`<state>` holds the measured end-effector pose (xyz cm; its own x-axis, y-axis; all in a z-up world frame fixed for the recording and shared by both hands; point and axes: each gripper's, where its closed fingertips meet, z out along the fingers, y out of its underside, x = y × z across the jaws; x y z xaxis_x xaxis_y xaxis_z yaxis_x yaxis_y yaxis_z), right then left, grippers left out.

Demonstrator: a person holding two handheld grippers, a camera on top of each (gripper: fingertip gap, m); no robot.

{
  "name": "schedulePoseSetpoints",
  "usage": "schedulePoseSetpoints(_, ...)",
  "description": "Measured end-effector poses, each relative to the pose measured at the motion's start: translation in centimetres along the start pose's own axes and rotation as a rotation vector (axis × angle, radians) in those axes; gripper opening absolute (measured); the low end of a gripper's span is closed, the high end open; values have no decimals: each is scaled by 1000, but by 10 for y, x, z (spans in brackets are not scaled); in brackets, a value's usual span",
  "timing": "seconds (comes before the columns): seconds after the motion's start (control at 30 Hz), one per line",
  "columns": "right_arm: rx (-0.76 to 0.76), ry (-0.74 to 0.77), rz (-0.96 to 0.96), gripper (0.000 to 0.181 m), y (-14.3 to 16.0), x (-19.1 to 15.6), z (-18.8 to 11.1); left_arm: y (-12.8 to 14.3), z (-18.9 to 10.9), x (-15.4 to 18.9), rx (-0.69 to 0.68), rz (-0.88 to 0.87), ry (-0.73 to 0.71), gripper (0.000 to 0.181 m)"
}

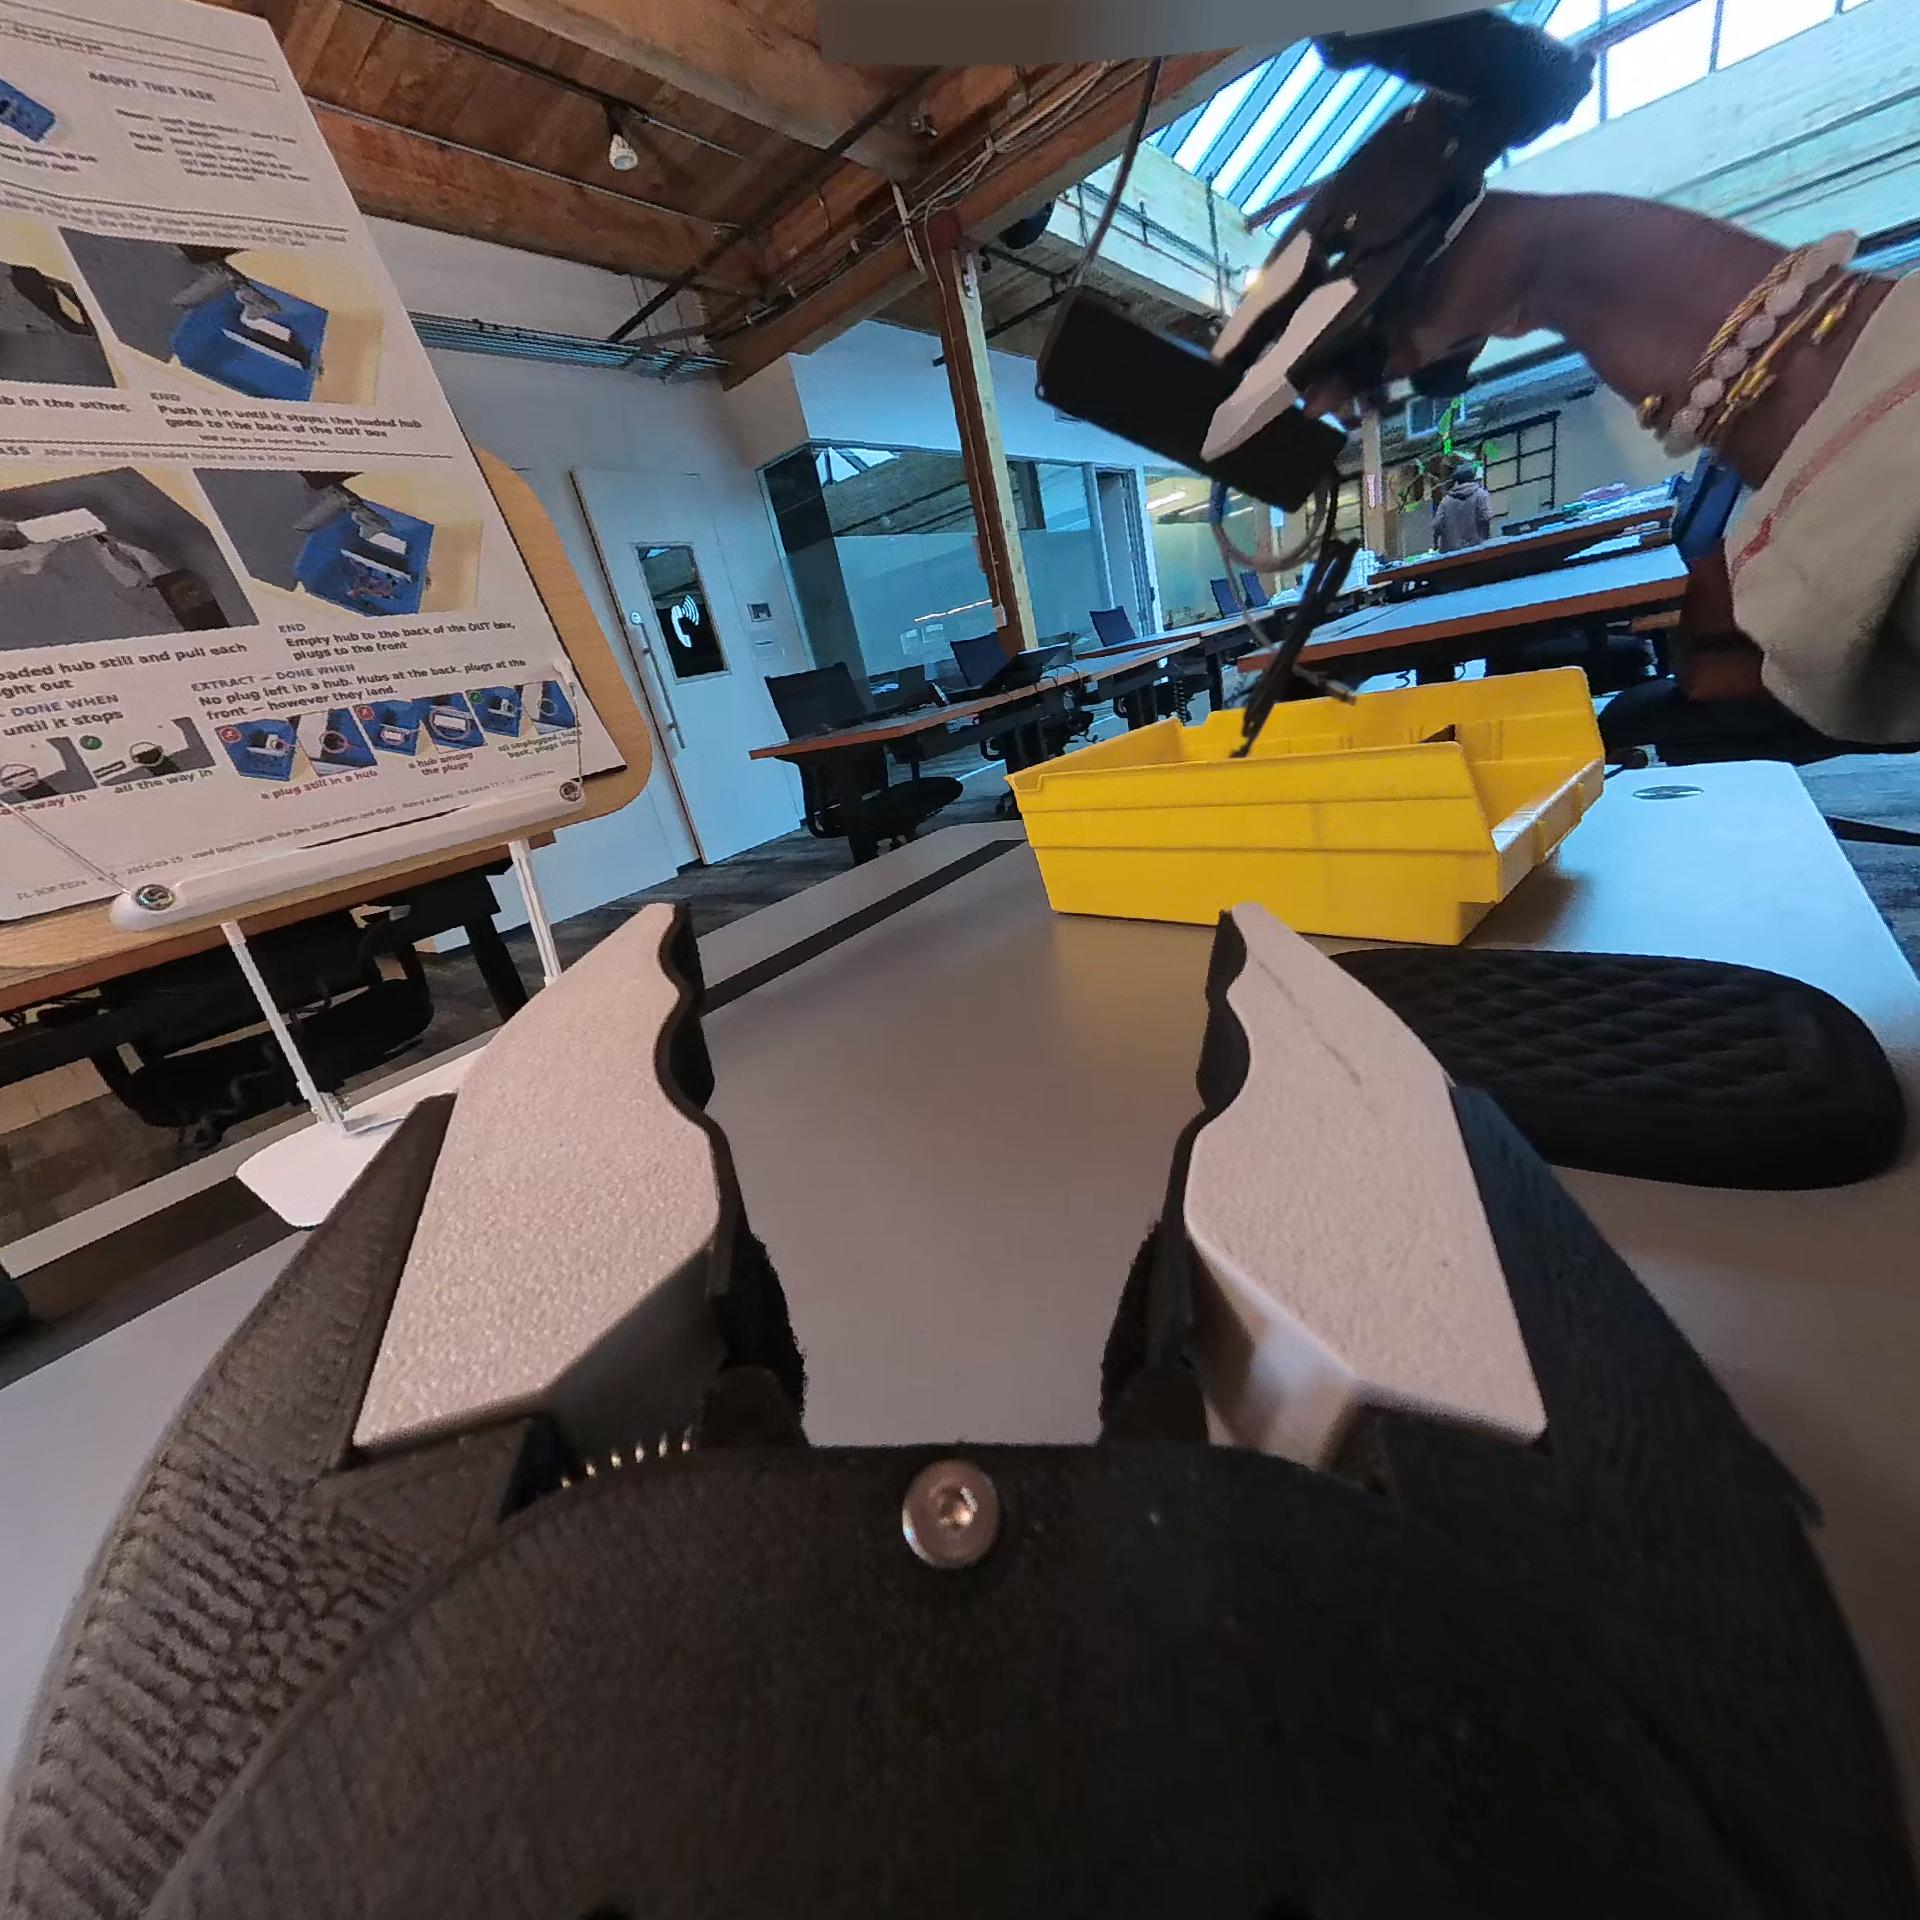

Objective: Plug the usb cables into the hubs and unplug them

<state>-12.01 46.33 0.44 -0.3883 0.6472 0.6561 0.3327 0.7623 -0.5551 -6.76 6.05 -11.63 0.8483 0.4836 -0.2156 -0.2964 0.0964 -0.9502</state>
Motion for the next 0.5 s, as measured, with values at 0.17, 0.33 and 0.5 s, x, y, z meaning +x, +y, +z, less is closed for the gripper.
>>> schedulePoseSetpoints(0.17,-8,-33,41,25,17,-14,19,0,0,0,0,-3,-2,93)
schedulePoseSetpoints(0.33,-27,-69,111,25,45,-33,40,0,0,0,-2,-3,0,92)
schedulePoseSetpoints(0.5,-117,-116,195,25,82,-52,62,1,0,0,-3,-3,0,92)
